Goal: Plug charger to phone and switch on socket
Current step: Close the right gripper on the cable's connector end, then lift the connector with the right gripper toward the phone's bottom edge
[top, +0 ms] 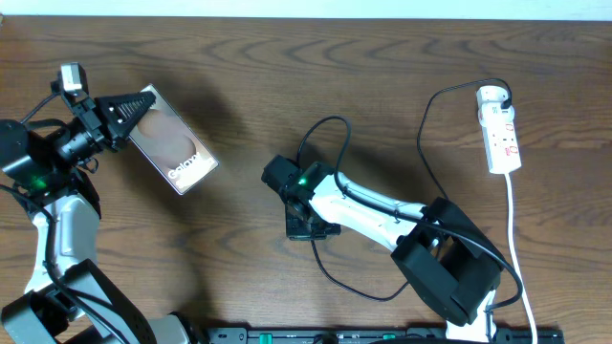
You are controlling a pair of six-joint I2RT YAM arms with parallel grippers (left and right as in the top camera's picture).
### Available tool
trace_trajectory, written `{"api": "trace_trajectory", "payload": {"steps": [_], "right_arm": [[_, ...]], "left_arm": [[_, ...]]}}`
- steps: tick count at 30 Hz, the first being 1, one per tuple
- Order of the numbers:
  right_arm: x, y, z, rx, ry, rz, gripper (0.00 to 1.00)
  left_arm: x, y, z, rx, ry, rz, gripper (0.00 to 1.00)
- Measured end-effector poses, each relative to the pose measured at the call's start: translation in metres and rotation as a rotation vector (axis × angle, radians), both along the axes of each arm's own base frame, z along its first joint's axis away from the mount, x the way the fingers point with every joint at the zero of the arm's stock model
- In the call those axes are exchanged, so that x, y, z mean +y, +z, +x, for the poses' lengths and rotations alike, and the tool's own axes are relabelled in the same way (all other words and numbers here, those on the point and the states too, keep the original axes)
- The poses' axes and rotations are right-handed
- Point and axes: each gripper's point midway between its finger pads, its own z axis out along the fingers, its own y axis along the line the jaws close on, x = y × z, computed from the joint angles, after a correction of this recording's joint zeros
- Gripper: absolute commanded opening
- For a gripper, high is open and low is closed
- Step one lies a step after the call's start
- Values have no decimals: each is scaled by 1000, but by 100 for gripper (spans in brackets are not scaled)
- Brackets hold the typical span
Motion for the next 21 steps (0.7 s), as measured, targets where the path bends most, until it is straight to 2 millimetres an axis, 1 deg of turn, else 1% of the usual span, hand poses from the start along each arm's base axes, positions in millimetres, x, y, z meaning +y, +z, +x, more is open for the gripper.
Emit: {"api": "trace_trajectory", "payload": {"steps": [8, 18, 21], "right_arm": [[0, 2, 0, 2, 0, -3, 1], [9, 19, 9, -8, 36, 23, 1], [14, 25, 13, -2, 63, 55, 1]], "left_arm": [[0, 0, 0, 0, 0, 0, 7], [0, 0, 0, 0, 0, 0, 7], [0, 0, 0, 0, 0, 0, 7]]}}
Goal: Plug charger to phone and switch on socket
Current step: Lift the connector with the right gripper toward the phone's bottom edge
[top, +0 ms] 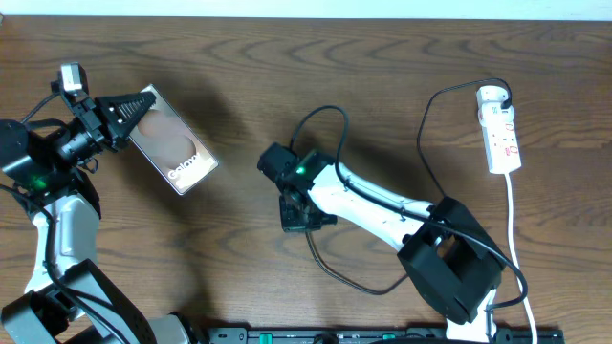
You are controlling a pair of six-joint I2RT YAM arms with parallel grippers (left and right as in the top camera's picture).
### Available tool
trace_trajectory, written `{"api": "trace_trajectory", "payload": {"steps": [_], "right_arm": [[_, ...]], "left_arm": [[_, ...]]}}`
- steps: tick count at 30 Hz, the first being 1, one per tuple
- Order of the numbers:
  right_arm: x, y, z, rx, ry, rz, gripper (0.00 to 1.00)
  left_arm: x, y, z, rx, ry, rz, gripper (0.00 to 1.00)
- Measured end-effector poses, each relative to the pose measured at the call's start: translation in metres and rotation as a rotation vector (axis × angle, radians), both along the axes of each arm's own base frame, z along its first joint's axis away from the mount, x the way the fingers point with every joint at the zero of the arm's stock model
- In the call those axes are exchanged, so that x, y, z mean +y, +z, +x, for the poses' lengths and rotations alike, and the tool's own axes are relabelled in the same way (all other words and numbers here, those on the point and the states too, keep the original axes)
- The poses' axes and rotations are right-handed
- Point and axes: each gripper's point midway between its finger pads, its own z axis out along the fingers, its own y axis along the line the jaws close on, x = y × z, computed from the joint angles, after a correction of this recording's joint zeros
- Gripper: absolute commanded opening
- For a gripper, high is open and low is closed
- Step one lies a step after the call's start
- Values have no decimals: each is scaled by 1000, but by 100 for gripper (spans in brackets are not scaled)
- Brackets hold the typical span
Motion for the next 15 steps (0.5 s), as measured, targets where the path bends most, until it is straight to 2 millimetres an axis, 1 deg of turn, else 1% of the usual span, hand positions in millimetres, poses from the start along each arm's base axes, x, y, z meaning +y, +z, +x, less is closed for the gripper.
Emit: {"api": "trace_trajectory", "payload": {"steps": [3, 9, 12, 15], "right_arm": [[11, 12, 8, 0, 37, 64, 1], [46, 56, 32, -34, 172, 273, 1], [67, 86, 45, -67, 251, 415, 1], [97, 131, 60, -120, 373, 678, 1]], "left_arm": [[0, 0, 0, 0, 0, 0, 7], [0, 0, 0, 0, 0, 0, 7], [0, 0, 0, 0, 0, 0, 7], [0, 0, 0, 0, -2, 0, 7]]}}
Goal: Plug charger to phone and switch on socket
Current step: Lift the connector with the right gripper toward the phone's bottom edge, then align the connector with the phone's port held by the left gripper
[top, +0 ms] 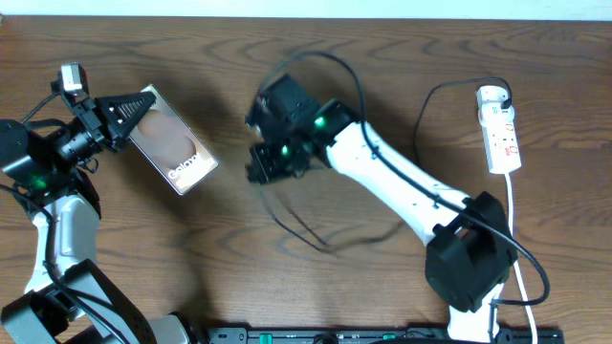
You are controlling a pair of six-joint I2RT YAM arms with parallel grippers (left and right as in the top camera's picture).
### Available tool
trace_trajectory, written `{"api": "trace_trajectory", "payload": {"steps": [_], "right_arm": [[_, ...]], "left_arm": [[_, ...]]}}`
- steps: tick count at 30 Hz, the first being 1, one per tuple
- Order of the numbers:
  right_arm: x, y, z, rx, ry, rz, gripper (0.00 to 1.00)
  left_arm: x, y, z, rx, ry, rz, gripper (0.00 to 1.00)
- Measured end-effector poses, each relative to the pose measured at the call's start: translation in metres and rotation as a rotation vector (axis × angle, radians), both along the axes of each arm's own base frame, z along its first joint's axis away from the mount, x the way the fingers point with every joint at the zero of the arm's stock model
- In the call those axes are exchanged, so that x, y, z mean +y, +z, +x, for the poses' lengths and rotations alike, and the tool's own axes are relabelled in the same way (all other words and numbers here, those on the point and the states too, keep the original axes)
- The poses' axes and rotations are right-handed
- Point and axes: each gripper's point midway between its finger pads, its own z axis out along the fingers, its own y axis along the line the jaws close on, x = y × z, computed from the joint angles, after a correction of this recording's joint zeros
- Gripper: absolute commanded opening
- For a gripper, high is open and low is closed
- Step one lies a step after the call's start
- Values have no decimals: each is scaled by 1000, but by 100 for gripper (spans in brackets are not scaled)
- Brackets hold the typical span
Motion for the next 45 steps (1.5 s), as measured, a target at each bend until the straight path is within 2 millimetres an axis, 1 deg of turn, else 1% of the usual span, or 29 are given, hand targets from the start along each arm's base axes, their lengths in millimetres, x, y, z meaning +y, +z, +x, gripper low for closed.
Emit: {"api": "trace_trajectory", "payload": {"steps": [1, 3, 5, 7, 10, 15, 23, 28, 33, 39, 43, 45], "right_arm": [[11, 19, 4, -22, 48, 113, 1], [25, 54, 8, -64, 143, 309, 1], [30, 84, 5, -84, 236, 465, 1], [27, 100, -1, -65, 301, 557, 1], [20, 110, -11, -11, 351, 616, 1], [15, 111, -20, 51, 372, 628, 1], [12, 110, -25, 61, 388, 633, 1], [8, 100, -31, 113, 365, 584, 1], [6, 90, -32, 105, 369, 572, 1], [5, 71, -36, 105, 386, 589, 1], [4, 67, -39, 113, 402, 613, 1], [4, 69, -40, 107, 418, 635, 1]], "left_arm": [[0, 0, 0, -1, 0, 1, 7], [0, 0, 0, -3, -1, 2, 7], [0, 0, 0, -4, -2, 3, 7], [0, 0, 0, -5, -2, 4, 7], [0, 0, 0, -5, -2, 4, 7], [0, 0, 0, -9, -3, 7, 7], [-1, 1, -1, -59, -8, 43, 7], [1, 3, 1, -70, 10, 47, 7], [1, 3, 2, -73, 14, 49, 7], [5, 17, 7, -103, 32, 63, 7], [5, 19, 8, -105, 37, 62, 7], [5, 19, 8, -103, 37, 61, 7]]}}
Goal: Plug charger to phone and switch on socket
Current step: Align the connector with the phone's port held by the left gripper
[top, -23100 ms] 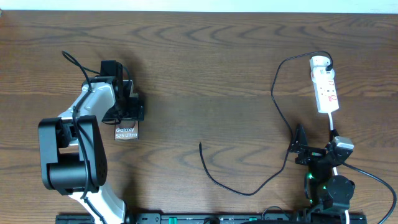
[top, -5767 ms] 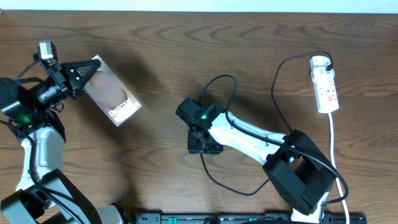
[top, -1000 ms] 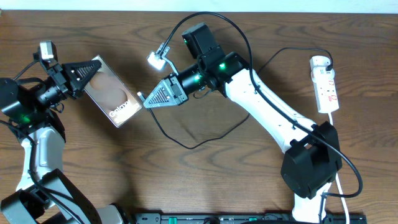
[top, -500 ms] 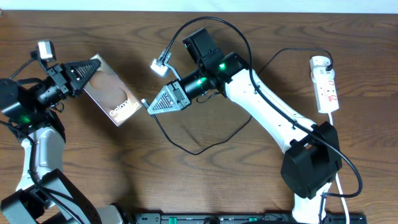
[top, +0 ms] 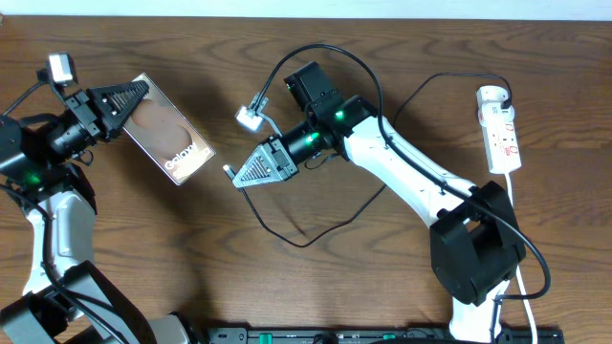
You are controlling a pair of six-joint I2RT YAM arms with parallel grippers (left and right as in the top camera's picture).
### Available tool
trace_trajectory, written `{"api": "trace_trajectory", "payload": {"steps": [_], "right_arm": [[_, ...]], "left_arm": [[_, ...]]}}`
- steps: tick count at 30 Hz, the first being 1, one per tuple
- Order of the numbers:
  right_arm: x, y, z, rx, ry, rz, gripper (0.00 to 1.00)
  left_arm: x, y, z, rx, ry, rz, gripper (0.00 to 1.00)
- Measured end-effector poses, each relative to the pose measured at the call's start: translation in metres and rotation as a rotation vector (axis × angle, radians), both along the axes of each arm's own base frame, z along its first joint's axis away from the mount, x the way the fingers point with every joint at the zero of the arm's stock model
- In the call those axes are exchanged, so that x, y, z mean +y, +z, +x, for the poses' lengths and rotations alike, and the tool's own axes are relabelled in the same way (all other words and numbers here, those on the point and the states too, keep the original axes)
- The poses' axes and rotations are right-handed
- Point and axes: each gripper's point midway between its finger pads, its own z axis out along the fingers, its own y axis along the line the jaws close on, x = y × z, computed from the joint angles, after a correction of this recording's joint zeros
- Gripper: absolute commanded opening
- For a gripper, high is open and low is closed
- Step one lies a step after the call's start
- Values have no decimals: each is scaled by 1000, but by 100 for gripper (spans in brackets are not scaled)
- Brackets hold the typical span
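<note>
The phone [top: 170, 141], tan-backed with a white logo, lies slanted at the left. My left gripper [top: 134, 94] is shut on its upper-left end. My right gripper [top: 232, 175] points left, a short gap from the phone's lower-right end, and is shut on the plug end of the black charger cable [top: 304, 241]. The plug itself is too small to make out. From there the cable loops down across the table and back up toward the white socket strip [top: 500, 132] at the far right.
The right arm [top: 402, 177] stretches diagonally across the table's middle. A second black cable arcs over it near the back. The socket strip's white lead [top: 516, 248] runs down the right side. A black rail lies along the front edge.
My right gripper has turned from pointing down to pointing left and now sits lower and nearer the phone's end, cable still in it. The left gripper and phone have shifted slightly up and left.
At first my right gripper was down on the cable at the table's middle, while the left held the phone's end. It stayed there a moment later. Then it was up and to the left with the cable trailing. Now it points at the phone's lower end.
</note>
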Motion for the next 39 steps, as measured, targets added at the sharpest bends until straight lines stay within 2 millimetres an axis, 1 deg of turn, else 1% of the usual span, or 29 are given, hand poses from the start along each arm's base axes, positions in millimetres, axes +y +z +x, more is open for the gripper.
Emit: {"api": "trace_trajectory", "payload": {"steps": [5, 11, 13, 15, 17, 21, 24, 28, 33, 39], "right_arm": [[-1, 16, -11, -44, 81, 136, 1], [5, 23, -30, -71, 150, 209, 1], [5, 23, -31, -73, 156, 216, 1], [6, 19, -31, -64, 160, 218, 1], [8, 10, -28, -45, 161, 210, 1], [13, -18, -22, 2, 157, 176, 1], [15, -32, -20, 17, 155, 165, 1], [16, -32, -18, -6, 158, 184, 1], [17, -32, -17, -20, 160, 193, 1], [21, -29, -14, -56, 164, 219, 1]], "left_arm": [[0, 0, 0, 1, -1, 0, 7], [0, 0, 0, 1, -1, 0, 7], [0, 0, 0, 1, -1, 0, 7], [0, 0, 0, 1, -1, 0, 7], [0, 0, 0, 1, -1, 0, 7], [0, 0, -1, 1, -4, 1, 7], [-1, 0, -1, 1, -9, 2, 7], [-4, 3, -5, -34, -31, 31, 7], [-7, 3, -6, -33, -46, 32, 7], [-18, 2, -7, -29, -85, 33, 7]]}}
